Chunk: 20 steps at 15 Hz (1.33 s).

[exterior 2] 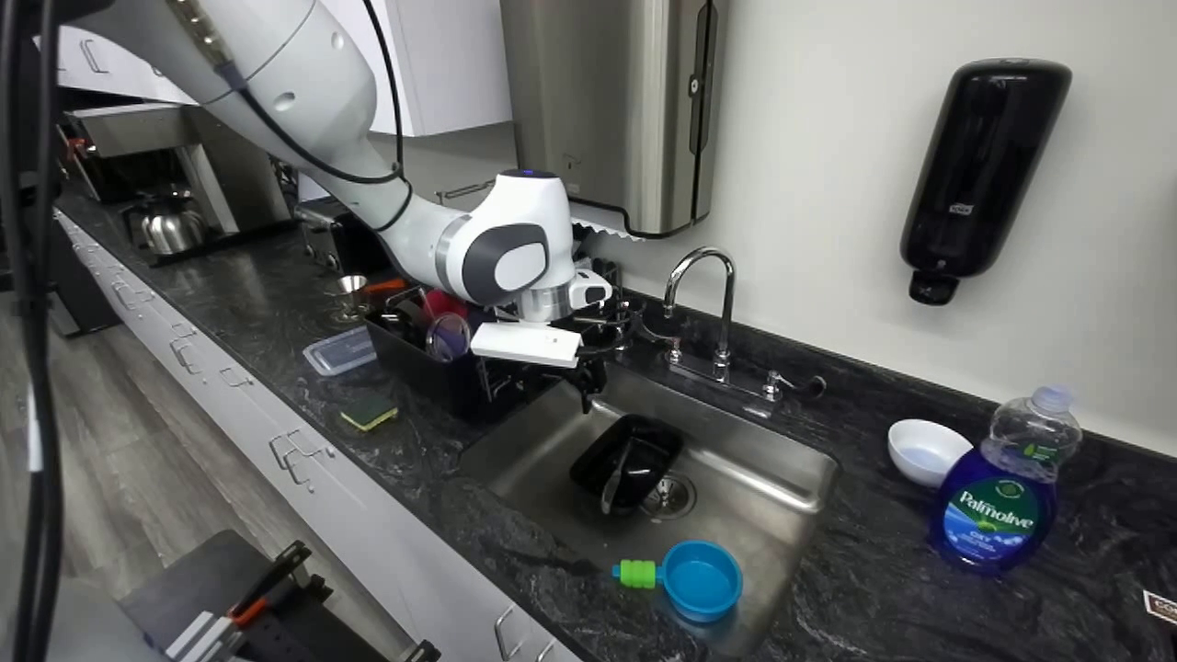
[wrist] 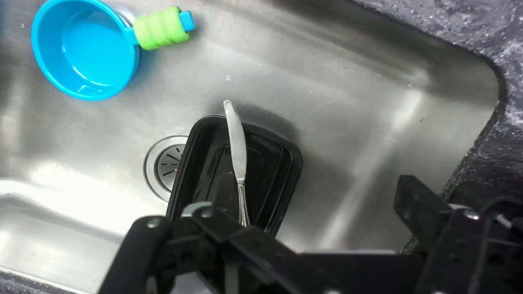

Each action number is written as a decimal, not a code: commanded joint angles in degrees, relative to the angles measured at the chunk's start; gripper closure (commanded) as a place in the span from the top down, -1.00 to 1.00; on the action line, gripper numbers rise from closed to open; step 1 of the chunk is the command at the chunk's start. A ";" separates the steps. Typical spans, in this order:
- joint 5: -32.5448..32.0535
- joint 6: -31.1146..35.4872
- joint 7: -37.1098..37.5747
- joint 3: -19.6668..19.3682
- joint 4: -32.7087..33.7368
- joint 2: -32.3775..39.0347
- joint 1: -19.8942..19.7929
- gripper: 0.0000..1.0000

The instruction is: Put the knife on the dish rack in the sink

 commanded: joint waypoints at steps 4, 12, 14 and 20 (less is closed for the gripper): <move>3.15 -5.02 -1.77 -1.01 -4.73 -9.68 2.10 1.00; 5.09 -5.74 -0.58 -2.61 -5.60 -14.43 4.38 1.00; 5.17 -5.78 -0.58 -2.72 -5.94 -14.80 4.58 1.00; 5.19 -5.78 -0.58 -2.81 -6.04 -14.79 4.61 1.00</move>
